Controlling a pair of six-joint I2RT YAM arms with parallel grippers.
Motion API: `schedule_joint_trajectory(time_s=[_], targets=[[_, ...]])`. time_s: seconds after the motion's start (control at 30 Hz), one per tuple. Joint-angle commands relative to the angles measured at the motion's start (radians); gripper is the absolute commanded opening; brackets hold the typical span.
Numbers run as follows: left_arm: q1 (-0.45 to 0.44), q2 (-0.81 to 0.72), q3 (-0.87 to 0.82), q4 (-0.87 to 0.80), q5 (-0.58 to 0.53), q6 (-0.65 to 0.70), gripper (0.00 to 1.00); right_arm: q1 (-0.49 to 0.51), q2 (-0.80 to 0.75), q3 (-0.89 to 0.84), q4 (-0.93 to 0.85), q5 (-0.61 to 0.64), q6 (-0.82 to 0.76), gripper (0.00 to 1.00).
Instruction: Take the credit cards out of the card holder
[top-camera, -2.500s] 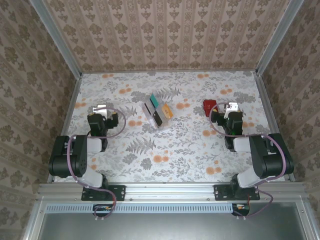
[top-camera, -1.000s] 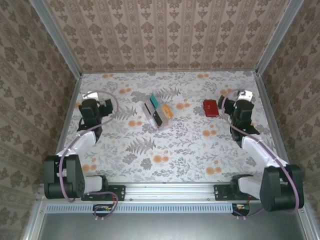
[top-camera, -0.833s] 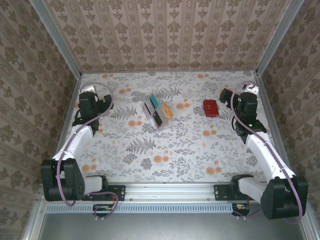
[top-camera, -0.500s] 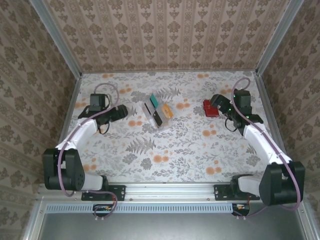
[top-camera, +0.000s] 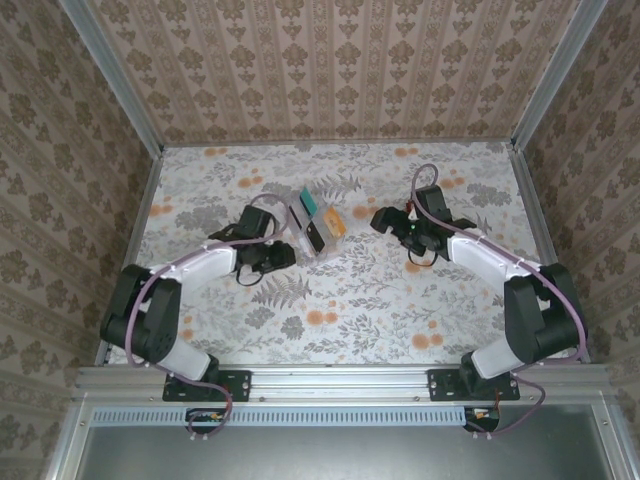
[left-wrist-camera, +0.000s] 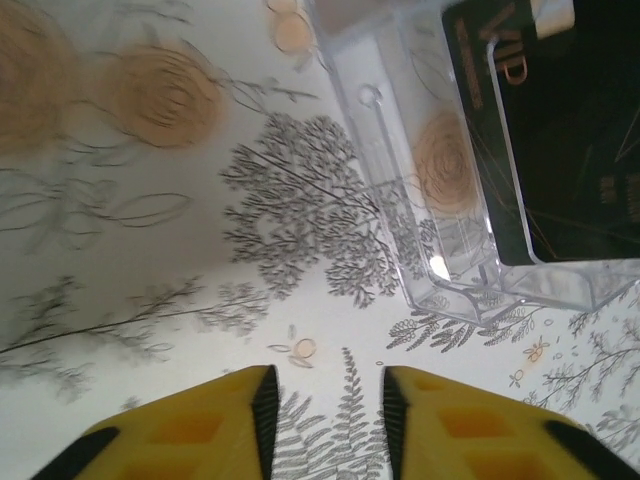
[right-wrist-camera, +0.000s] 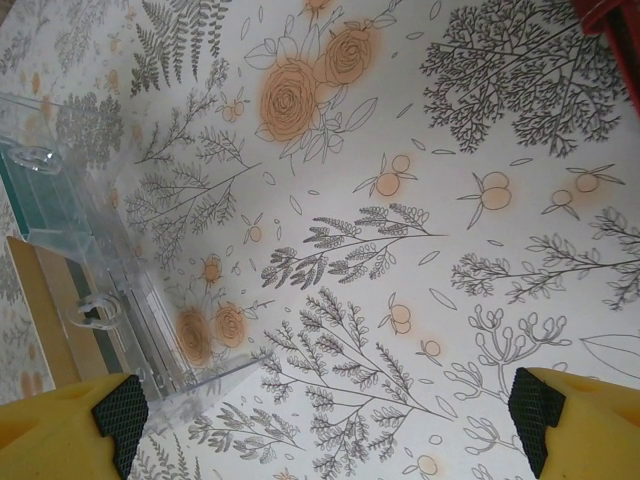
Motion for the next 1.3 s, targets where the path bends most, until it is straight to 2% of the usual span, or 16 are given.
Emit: schedule_joint_trajectory(time_s=[0.0,0.1,0.23,0.73,0.9,1.07,1.13,1.27], targets=[[-0.044,0.052,-0.002,0.082,0.035,-0.07,0.28,0.0,0.008,0.045,-0.009,0.008,0.014,0.96],[-0.068,0.095,0.019,0.101,0.038,-0.081,0.18,0.001,0.009,0.054,-0.034,0.035,0.001,0.96],[-0.076,0.136,0.032,0.115,0.037,-0.087,0.12,0.0,0.011,0.058,-0.047,0.047,-0.008,0.96],[-0.084,0.268,0.152,0.184,0.076,-0.087,0.08,-0.003,0.033,0.057,-0.076,0.101,-0.026,0.96],[-0.092,0.339,0.233,0.218,0.117,-0.09,0.08,-0.036,0.068,0.118,-0.203,0.22,-0.074,0.96],[-0.095,0.371,0.293,0.202,0.105,-0.079,0.1,-0.085,0.127,0.182,-0.262,0.327,-0.157,0.96],[-0.095,0.374,0.295,0.198,0.105,-0.081,0.13,-0.096,0.174,0.222,-0.271,0.371,-0.197,0.96],[-0.095,0.344,0.274,0.196,0.091,-0.086,0.27,-0.125,0.312,0.339,-0.301,0.414,-0.272,0.94]])
